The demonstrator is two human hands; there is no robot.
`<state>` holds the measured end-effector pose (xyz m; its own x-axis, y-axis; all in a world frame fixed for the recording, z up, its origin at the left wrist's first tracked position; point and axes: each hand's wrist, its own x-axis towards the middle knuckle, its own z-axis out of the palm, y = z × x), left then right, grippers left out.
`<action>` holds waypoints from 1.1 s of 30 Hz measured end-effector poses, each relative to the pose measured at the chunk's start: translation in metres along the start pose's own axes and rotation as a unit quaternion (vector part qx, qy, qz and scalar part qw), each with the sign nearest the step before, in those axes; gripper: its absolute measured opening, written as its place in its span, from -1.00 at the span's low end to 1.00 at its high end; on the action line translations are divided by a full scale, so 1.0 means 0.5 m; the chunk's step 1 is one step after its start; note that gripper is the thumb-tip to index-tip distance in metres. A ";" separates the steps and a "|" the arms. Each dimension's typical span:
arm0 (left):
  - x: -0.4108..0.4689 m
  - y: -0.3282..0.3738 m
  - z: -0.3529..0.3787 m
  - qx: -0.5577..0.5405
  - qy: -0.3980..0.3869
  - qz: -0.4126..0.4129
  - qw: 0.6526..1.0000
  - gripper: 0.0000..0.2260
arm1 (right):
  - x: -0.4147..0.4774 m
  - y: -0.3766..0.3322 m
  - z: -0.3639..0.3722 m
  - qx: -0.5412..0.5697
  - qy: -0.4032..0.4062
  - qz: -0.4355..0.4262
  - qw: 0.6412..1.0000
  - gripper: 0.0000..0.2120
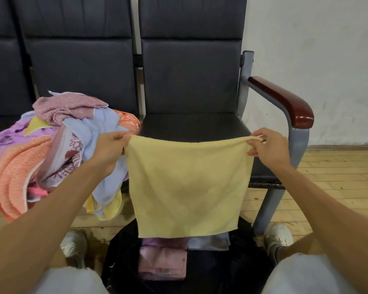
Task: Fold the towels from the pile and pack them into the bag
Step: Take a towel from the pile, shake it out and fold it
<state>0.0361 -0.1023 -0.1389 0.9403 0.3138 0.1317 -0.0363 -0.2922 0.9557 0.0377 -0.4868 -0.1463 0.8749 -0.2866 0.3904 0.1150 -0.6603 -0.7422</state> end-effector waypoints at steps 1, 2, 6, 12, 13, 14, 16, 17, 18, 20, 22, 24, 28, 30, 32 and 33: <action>-0.001 0.001 -0.001 0.018 -0.007 0.010 1.000 -0.80 | 0.003 0.003 0.000 0.011 0.007 -0.004 1.000 -0.88; -0.002 0.005 -0.001 0.034 -0.017 0.022 0.999 -0.81 | 0.003 0.003 0.000 0.018 0.015 0.000 1.000 -0.85; -0.008 0.022 0.009 0.205 -0.082 0.105 0.970 -0.79 | 0.005 -0.003 0.008 0.036 0.050 0.021 0.998 -0.82; 0.021 0.032 0.018 0.331 -0.020 0.148 0.932 -0.79 | 0.019 -0.005 0.008 0.045 0.072 0.025 0.996 -0.83; 0.029 0.032 0.018 0.327 0.005 0.155 0.932 -0.81 | 0.026 -0.005 0.011 0.052 0.071 0.020 0.996 -0.83; 0.037 0.033 0.020 0.313 0.037 0.169 0.934 -0.85 | 0.034 -0.009 0.016 0.058 0.069 0.016 0.996 -0.83; 0.055 0.039 0.028 0.280 0.087 0.170 0.941 -0.88 | 0.055 -0.015 0.030 0.053 0.065 0.007 0.996 -0.83; 0.069 0.039 0.032 0.260 0.098 0.152 0.949 -0.87 | 0.067 -0.018 0.040 0.049 0.062 0.001 0.997 -0.82; 0.084 0.041 0.037 0.228 0.102 0.124 0.960 -0.86 | 0.079 -0.023 0.051 0.049 0.060 0.000 0.997 -0.82; 0.109 0.049 0.051 0.117 0.085 0.053 0.988 -0.82 | 0.108 -0.028 0.076 0.044 0.063 -0.001 0.997 -0.81; 0.134 0.055 0.067 0.009 0.075 0.001 0.997 -0.80 | 0.135 -0.029 0.102 0.032 0.070 -0.001 0.997 -0.81; 0.158 0.048 0.082 -0.020 0.073 -0.001 0.997 -0.80 | 0.158 -0.026 0.124 0.026 0.085 0.004 0.996 -0.81; 0.215 0.015 0.105 0.014 0.098 0.054 0.994 -0.95 | 0.197 -0.021 0.159 0.061 0.121 0.002 0.991 -0.78; 0.228 0.012 0.119 0.054 0.117 0.093 0.987 -0.94 | 0.210 -0.034 0.170 0.093 0.142 0.005 0.985 -0.77; 0.223 0.011 0.137 0.075 0.107 0.139 0.982 -0.90 | 0.217 -0.038 0.180 0.128 0.158 0.027 0.979 -0.76; 0.217 0.006 0.141 0.081 0.094 0.158 0.980 -0.86 | 0.217 -0.036 0.183 0.139 0.159 0.041 0.977 -0.75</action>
<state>0.1620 -0.1329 -0.1404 0.8111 0.3416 0.4748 -0.2469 -0.5360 0.8073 0.1735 -0.4424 -0.1406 0.7014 -0.5607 0.4401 0.2133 -0.4241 -0.8801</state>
